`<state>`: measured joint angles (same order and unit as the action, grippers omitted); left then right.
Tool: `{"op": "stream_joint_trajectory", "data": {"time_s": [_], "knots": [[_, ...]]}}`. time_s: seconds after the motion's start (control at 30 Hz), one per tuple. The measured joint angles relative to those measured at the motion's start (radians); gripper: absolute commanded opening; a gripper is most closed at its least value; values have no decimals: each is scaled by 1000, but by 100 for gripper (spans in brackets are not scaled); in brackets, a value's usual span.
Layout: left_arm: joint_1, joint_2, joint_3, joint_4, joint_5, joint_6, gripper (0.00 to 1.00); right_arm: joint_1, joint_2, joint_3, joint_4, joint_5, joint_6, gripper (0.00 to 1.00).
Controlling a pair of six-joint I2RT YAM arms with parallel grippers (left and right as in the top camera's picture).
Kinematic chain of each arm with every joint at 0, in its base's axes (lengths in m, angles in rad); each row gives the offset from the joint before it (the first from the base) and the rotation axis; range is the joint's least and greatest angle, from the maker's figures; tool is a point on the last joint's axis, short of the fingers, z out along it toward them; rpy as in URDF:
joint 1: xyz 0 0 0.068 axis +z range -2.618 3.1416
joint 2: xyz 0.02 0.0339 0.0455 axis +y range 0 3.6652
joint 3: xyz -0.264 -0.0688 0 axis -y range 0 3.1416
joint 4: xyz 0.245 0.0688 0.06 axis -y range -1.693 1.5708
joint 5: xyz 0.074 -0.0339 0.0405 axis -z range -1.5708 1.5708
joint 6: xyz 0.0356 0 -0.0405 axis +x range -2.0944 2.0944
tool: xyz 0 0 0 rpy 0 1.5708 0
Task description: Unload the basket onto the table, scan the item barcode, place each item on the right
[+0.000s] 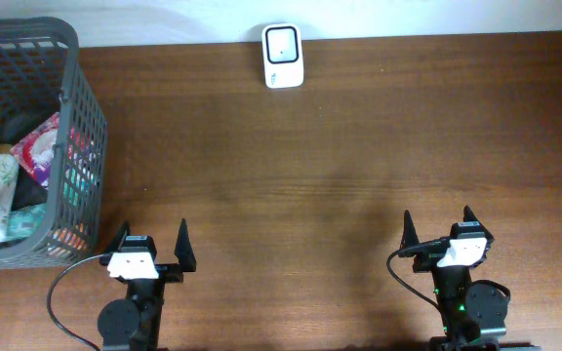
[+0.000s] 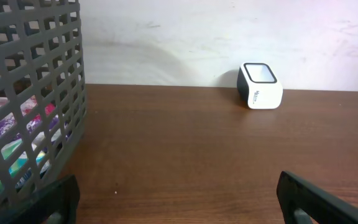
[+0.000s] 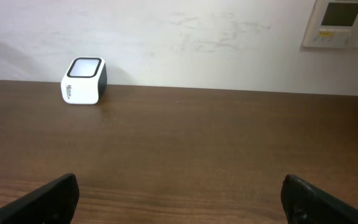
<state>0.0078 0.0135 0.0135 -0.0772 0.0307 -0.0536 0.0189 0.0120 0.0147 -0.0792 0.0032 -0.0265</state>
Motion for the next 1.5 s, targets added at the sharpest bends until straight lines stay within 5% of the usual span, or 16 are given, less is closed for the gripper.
{"op": "stream_joint_trajectory", "data": {"time_s": [0.6, 0.7, 0.83, 0.9, 1.17, 1.37, 1.5], "knots": [[0, 0, -2, 15, 12, -4, 99, 0, 0, 0, 0, 0, 0, 99], [0, 0, -4, 207, 133, -19, 99, 0, 0, 0, 0, 0, 0, 99], [0, -2, 1, 645, 304, -47, 99, 0, -1, 0, 0, 0, 1, 99], [0, -2, 43, 690, 333, -65, 99, 0, -1, 0, 0, 0, 0, 99], [0, 351, 716, 53, 80, -40, 99, 0, -2, 0, 0, 0, 0, 99], [0, 607, 844, 26, 6, 6, 99, 0, -2, 0, 1, 0, 0, 99], [64, 992, 1503, -549, -100, 16, 99, 0, -1, 0, 1, 0, 1, 99]]}}
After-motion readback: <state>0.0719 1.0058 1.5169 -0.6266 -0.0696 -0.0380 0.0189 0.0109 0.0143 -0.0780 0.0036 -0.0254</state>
